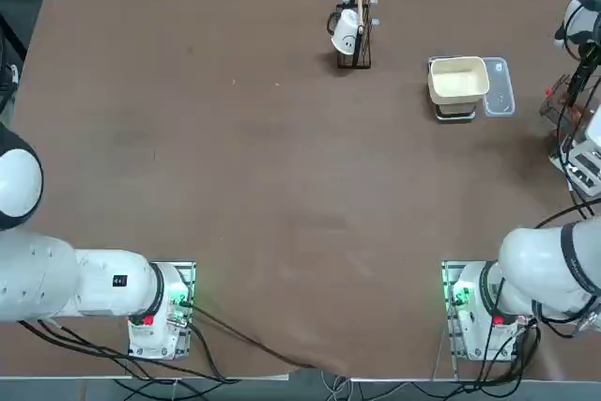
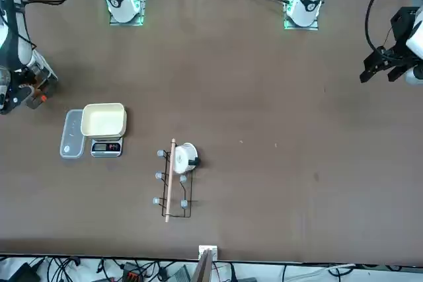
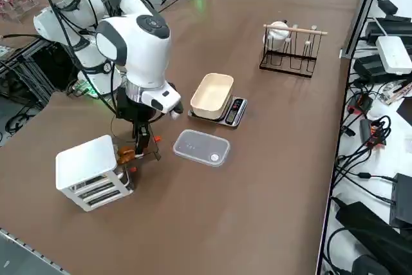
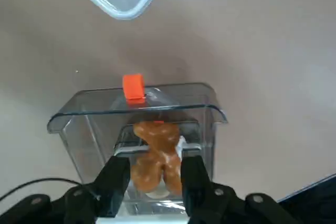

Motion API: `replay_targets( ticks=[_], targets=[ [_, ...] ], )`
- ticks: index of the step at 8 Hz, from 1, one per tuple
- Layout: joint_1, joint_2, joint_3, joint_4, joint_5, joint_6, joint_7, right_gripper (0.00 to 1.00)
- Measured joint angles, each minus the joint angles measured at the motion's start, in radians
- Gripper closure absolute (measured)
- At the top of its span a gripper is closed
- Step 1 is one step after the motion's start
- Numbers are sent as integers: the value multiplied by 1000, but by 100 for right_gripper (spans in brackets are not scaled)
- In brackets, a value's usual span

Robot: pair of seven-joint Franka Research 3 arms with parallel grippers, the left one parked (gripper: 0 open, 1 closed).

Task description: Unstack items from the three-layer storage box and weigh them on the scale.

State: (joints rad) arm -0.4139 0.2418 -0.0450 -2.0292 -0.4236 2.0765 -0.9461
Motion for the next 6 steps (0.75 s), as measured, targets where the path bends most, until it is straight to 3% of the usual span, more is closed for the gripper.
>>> replay_targets(
  ticks=[6],
  targets=[
    [-15,-13,0,-66,-1,106,1,37]
  ],
)
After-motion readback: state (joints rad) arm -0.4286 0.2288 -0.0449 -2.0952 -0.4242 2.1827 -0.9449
